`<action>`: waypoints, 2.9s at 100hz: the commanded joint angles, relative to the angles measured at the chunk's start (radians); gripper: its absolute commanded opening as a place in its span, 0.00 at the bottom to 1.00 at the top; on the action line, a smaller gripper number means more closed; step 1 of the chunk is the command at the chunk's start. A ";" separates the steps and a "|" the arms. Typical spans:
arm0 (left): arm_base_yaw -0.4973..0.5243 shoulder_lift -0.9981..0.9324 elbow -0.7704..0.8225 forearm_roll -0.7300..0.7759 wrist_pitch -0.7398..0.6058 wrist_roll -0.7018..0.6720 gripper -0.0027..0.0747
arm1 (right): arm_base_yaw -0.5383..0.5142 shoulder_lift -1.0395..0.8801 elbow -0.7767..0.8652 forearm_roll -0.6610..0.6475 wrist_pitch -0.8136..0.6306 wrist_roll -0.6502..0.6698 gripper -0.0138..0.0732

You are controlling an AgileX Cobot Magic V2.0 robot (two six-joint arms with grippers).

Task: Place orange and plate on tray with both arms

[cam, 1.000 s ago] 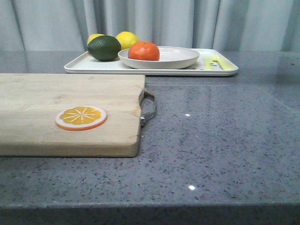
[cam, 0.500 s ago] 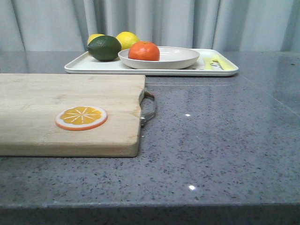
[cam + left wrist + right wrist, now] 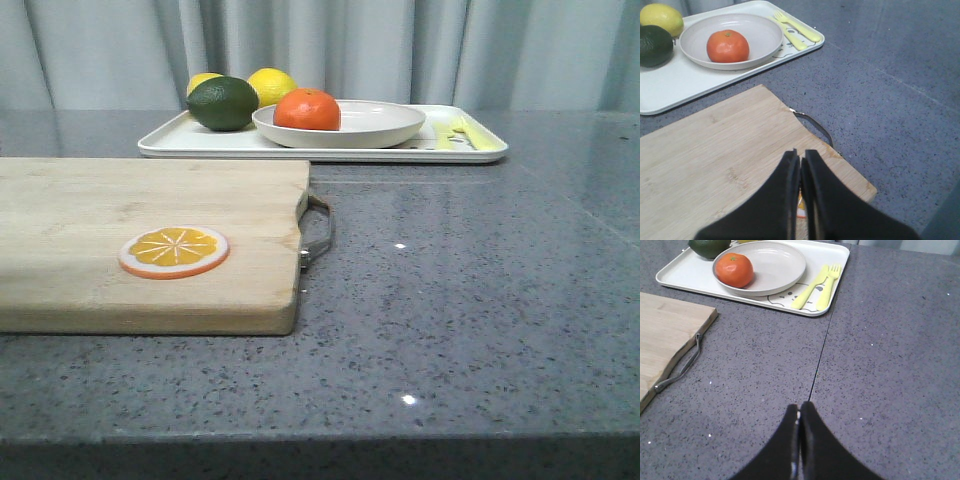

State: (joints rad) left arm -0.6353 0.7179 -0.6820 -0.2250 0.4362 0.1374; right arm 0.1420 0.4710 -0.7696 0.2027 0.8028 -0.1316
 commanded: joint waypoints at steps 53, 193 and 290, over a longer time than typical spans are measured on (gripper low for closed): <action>0.002 -0.383 0.150 -0.028 -0.072 0.002 0.01 | -0.002 -0.470 0.267 -0.006 -0.078 -0.010 0.08; 0.090 -0.438 0.214 0.099 -0.264 -0.054 0.01 | -0.002 -0.492 0.269 -0.005 -0.065 -0.010 0.08; 0.616 -0.681 0.633 0.187 -0.510 -0.180 0.01 | -0.002 -0.492 0.269 -0.005 -0.062 -0.010 0.08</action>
State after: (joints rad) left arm -0.0222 0.0547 -0.0539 -0.0680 0.0112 0.0127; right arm 0.1420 -0.0142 -0.4797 0.2005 0.8069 -0.1332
